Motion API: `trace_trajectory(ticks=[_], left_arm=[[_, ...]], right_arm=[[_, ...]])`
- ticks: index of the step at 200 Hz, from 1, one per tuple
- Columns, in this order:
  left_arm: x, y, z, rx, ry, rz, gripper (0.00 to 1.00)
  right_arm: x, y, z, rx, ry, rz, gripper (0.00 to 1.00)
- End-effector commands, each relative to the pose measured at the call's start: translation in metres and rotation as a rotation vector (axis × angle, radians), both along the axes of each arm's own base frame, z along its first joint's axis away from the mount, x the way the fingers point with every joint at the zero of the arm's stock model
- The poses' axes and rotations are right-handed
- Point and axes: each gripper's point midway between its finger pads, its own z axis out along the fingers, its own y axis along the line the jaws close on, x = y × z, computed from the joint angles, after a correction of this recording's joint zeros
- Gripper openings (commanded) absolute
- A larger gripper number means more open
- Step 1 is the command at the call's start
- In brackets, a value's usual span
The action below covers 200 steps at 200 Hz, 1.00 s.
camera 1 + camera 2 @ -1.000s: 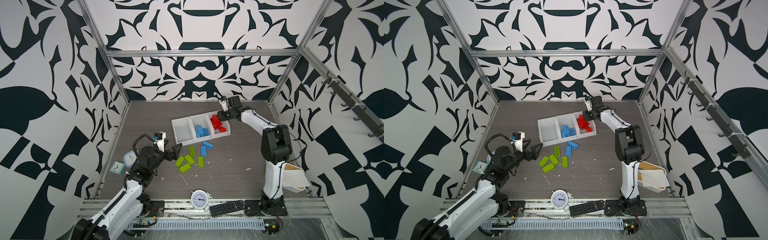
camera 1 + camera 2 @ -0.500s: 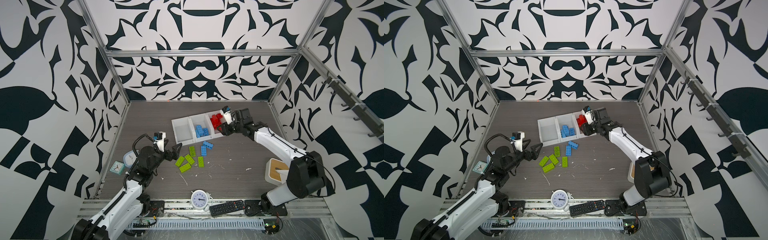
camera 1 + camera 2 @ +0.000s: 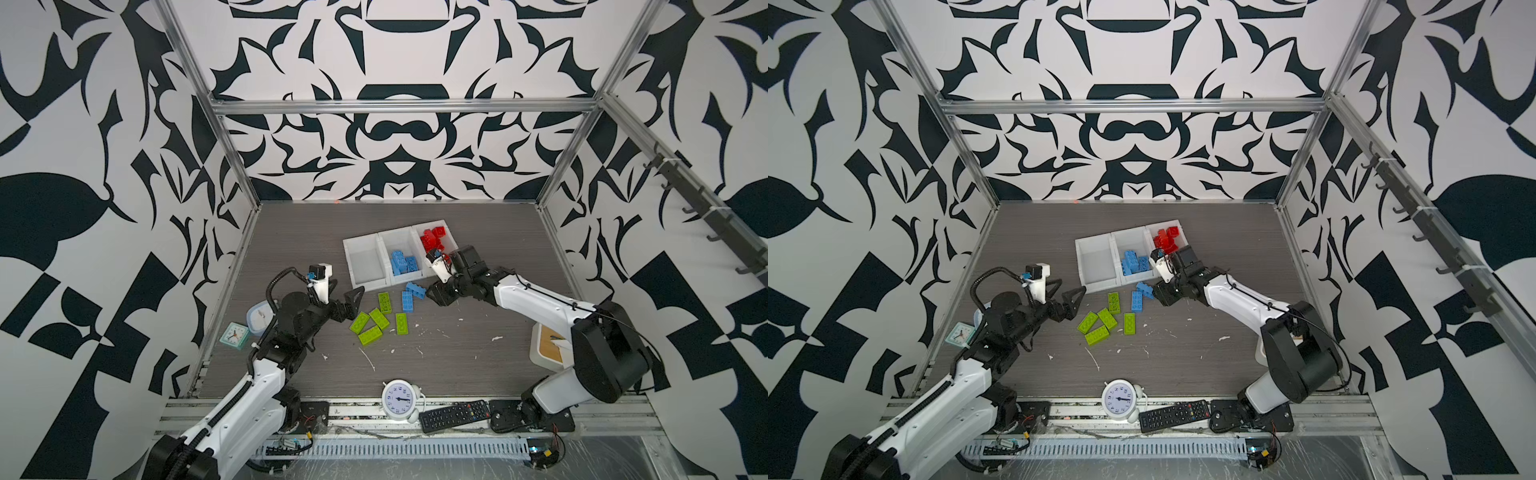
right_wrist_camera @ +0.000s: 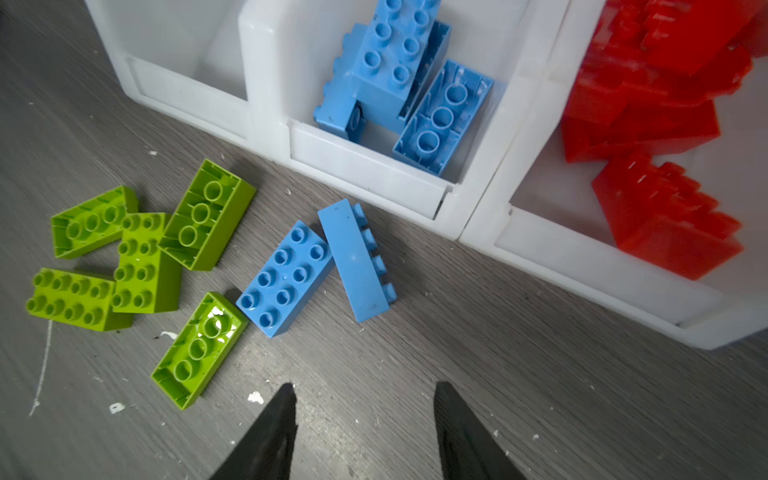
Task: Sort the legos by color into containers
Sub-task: 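Withdraw the right gripper and lower it onto a blue brick by the bin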
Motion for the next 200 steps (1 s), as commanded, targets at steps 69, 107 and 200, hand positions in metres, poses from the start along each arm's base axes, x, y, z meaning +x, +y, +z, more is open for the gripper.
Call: trace_trajectory(ticks=[69,107,200], left_arm=[[-0.003,-0.001,0.003,-0.011,-0.012,-0.01,1.0],[-0.003,-0.001,0.003,-0.01,-0.011,-0.009,1.0],[-0.003,0.0,0.003,-0.008,-0.014,-0.004,0.99]], right_arm=[[0.032,0.016,0.002,-0.072,-0.029,0.041,0.57],[0.036,0.026,-0.008,-0.083,0.002,0.074,0.57],[0.042,0.034,-0.039,-0.137,0.059,0.092,0.52]])
